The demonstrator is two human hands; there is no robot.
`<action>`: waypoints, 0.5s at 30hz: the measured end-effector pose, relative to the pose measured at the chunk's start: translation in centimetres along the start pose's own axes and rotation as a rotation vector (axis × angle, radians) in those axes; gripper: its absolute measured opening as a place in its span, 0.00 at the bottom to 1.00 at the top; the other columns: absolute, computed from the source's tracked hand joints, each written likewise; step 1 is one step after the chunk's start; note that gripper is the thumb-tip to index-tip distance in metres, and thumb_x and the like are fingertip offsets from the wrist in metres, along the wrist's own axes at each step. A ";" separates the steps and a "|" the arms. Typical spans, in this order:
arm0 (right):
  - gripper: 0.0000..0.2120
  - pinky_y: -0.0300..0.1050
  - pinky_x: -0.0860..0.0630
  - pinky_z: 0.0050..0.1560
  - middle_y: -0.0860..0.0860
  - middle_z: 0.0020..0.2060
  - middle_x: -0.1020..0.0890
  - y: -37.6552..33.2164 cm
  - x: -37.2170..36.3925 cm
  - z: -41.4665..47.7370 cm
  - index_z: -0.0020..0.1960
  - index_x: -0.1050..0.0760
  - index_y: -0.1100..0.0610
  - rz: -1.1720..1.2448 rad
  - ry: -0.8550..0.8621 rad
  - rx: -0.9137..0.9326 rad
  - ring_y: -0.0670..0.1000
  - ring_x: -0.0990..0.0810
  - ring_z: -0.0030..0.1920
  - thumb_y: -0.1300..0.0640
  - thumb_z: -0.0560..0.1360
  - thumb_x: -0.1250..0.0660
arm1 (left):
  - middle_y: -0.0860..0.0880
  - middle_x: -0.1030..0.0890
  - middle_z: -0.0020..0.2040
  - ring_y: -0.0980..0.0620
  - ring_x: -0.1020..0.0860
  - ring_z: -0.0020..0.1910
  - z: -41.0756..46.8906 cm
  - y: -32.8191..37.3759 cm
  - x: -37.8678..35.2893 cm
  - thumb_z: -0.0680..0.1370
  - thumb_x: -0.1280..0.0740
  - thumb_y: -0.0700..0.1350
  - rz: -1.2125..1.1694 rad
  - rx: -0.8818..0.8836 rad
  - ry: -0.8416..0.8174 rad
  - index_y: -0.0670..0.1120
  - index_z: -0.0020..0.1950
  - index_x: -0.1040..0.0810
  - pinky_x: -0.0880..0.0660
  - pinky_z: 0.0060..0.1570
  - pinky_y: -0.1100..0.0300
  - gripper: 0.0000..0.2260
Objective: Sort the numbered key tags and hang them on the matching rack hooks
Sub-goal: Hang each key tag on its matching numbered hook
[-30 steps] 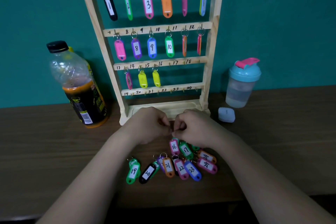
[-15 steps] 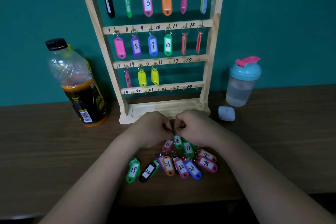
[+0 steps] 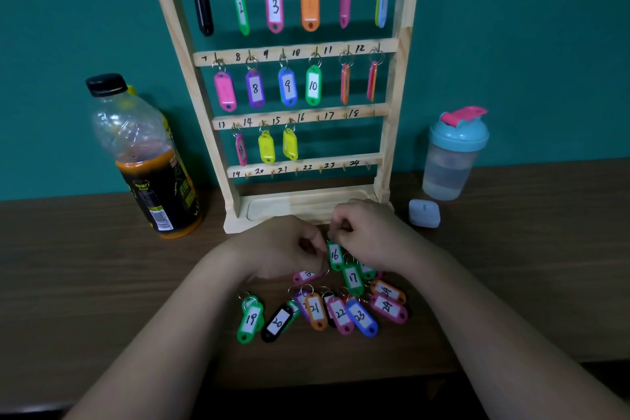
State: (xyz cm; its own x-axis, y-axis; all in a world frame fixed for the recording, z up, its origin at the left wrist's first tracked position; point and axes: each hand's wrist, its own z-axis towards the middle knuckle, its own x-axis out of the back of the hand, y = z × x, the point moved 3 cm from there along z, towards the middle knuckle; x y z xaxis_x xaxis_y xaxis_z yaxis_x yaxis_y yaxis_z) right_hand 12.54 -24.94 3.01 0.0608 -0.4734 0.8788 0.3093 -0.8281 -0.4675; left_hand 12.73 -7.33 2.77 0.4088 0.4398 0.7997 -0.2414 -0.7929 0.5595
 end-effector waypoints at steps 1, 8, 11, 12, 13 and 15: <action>0.05 0.46 0.24 0.50 0.43 0.48 0.23 0.0 0.0 0.0 0.48 0.21 0.45 -0.001 0.001 0.000 0.44 0.24 0.48 0.51 0.83 0.31 | 0.60 0.14 0.45 0.59 0.18 0.48 -0.1 0.1 0.0 0.71 0.24 0.54 -0.003 -0.006 -0.006 0.61 0.47 0.14 0.20 0.53 0.58 0.06; 0.03 0.52 0.23 0.59 0.43 0.50 0.23 0.2 0.0 0.2 0.51 0.20 0.46 0.027 0.016 0.006 0.46 0.25 0.53 0.51 0.83 0.32 | 0.60 0.14 0.43 0.63 0.19 0.45 -0.1 0.8 -0.4 0.73 0.23 0.47 0.049 -0.047 0.037 0.57 0.46 0.13 0.24 0.46 0.65 0.04; 0.06 0.56 0.24 0.61 0.42 0.49 0.24 0.3 0.4 0.4 0.49 0.21 0.45 0.046 0.051 0.031 0.46 0.25 0.54 0.52 0.84 0.33 | 0.60 0.14 0.42 0.63 0.19 0.45 -0.1 0.7 0.0 0.74 0.23 0.49 0.051 -0.059 0.057 0.57 0.45 0.13 0.23 0.48 0.64 0.02; 0.06 0.56 0.24 0.61 0.42 0.49 0.23 0.3 0.8 0.4 0.49 0.22 0.45 0.053 0.078 0.043 0.46 0.24 0.54 0.52 0.84 0.33 | 0.59 0.14 0.42 0.63 0.19 0.45 -0.1 0.6 0.4 0.75 0.22 0.49 0.035 -0.067 0.078 0.56 0.45 0.13 0.22 0.48 0.63 0.02; 0.05 0.54 0.25 0.61 0.42 0.49 0.23 0.2 1.2 0.5 0.49 0.21 0.45 0.065 0.107 0.053 0.46 0.25 0.54 0.52 0.84 0.33 | 0.59 0.14 0.42 0.62 0.19 0.44 -0.2 0.5 0.9 0.75 0.22 0.49 0.015 -0.076 0.102 0.56 0.45 0.13 0.22 0.48 0.63 0.02; 0.04 0.49 0.26 0.57 0.42 0.50 0.23 -0.1 2.2 0.8 0.51 0.21 0.46 0.091 0.177 0.077 0.45 0.25 0.54 0.51 0.84 0.33 | 0.58 0.14 0.42 0.62 0.18 0.44 -0.5 0.6 2.1 0.76 0.22 0.49 -0.012 -0.104 0.156 0.55 0.46 0.13 0.22 0.49 0.62 0.02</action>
State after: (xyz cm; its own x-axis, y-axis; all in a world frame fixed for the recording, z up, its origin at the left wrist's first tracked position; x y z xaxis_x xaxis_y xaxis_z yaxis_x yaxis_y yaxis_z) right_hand 13.36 -25.63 5.03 -0.0738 -0.5966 0.7992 0.3825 -0.7570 -0.5298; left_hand 13.02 -6.69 4.87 0.2725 0.5159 0.8121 -0.3299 -0.7428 0.5826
